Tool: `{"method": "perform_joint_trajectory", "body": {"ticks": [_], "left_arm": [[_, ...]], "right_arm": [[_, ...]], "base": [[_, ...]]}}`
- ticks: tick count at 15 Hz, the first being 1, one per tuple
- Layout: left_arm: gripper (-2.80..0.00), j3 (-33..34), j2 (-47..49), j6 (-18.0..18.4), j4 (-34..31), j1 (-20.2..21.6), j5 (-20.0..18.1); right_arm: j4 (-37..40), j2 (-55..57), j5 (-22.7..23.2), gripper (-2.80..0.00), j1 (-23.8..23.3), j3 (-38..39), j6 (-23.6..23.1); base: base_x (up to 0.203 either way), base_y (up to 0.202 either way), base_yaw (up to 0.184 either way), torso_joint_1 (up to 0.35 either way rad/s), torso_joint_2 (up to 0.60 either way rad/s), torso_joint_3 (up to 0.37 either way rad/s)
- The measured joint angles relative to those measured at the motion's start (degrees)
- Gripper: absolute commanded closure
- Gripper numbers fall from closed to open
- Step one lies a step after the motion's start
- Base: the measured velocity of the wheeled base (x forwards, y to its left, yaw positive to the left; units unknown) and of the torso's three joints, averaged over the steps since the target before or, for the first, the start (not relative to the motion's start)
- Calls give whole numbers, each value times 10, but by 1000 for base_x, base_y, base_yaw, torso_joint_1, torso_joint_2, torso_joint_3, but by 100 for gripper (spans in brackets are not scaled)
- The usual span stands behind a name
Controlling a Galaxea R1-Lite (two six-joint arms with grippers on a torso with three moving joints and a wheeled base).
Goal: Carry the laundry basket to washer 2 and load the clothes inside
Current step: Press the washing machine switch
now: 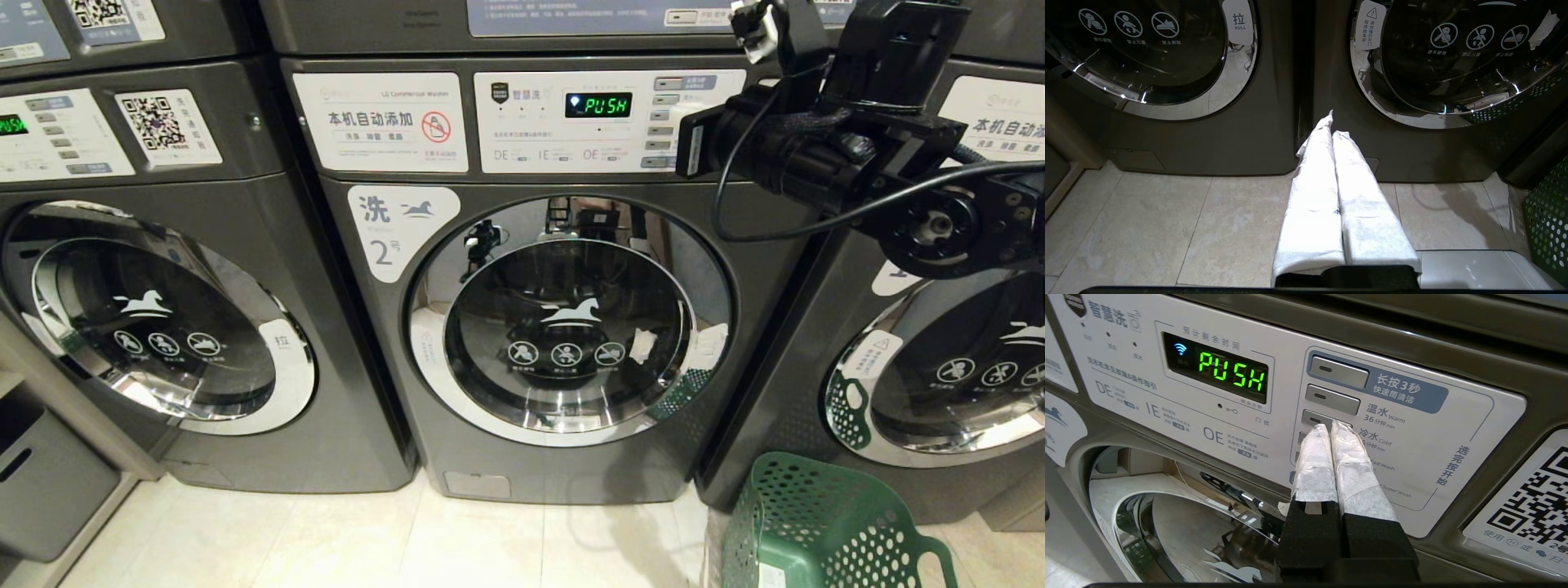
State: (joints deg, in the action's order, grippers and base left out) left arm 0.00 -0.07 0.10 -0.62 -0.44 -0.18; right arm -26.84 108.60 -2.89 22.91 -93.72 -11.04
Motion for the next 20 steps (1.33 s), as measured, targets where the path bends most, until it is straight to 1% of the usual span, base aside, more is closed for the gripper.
{"method": "perform_joint_trajectory", "body": {"ticks": [3,6,13,15,17,20], "left_arm": [[0,0,0,0,0,0,0],[0,0,0,0,0,0,0],[0,0,0,0,0,0,0],[0,0,0,0,0,0,0],[0,0,0,0,0,0,0],[0,0,0,0,0,0,0]], "right_arm": [[21,13,-4,0,-3,-34,19],[25,32,-21,0,-4,-60,26],[34,50,-22,0,-3,-78,30],[41,37,-24,0,-3,-46,30],[44,8,-24,0,-4,16,33],[42,-42,-27,0,-3,100,57]], "base": [[0,0,0,0,0,0],[0,0,0,0,0,0],[0,0,0,0,0,0],[0,0,0,0,0,0],[0,0,0,0,0,0],[0,0,0,0,0,0]]}}
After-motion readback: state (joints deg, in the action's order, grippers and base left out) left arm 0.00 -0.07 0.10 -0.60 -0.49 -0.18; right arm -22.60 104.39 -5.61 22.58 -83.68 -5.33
